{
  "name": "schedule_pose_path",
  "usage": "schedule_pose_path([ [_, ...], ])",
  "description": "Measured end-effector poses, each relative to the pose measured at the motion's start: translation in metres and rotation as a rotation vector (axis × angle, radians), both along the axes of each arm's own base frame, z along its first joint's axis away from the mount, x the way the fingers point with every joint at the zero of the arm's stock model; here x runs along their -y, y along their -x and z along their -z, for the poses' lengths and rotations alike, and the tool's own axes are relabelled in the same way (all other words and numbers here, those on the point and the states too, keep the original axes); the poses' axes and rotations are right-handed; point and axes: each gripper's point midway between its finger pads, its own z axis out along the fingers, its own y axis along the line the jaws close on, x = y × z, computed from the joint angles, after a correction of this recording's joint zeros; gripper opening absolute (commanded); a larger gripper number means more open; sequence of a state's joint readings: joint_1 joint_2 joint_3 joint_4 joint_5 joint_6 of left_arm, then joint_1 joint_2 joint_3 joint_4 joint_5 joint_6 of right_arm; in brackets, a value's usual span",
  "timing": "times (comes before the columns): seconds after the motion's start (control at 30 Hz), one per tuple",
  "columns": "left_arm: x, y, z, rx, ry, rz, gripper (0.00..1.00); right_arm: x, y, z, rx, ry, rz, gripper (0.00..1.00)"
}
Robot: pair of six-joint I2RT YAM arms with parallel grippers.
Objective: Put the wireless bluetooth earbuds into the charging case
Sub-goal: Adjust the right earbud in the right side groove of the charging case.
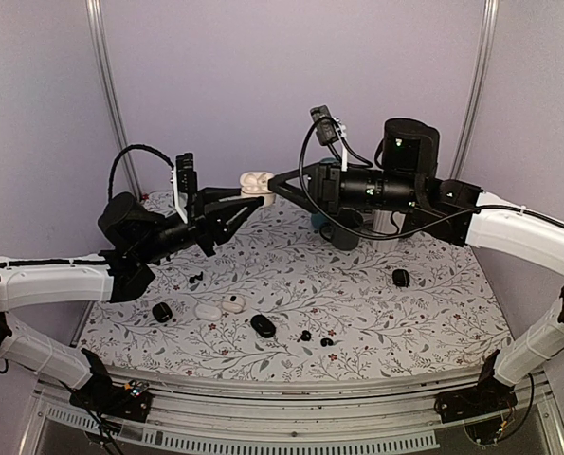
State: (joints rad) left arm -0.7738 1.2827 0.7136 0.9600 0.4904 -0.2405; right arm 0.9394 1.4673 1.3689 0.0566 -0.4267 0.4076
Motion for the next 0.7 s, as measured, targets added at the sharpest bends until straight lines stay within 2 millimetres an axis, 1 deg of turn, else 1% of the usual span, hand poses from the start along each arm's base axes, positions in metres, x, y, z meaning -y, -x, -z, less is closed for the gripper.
schedule_pose_path([
  [0.57,0.0018,0.0013,-0.0035,0.000,-0.001,0.019,0.00,-0.0058,0.0012,-0.0029,0.002,-0.001,-0.029,0.42],
  [0.7,0.0033,0.0008,-0.0012,-0.010,-0.008,0.025,0.00,-0.0062,0.0005,-0.0010,0.000,0.005,-0.031,0.42],
])
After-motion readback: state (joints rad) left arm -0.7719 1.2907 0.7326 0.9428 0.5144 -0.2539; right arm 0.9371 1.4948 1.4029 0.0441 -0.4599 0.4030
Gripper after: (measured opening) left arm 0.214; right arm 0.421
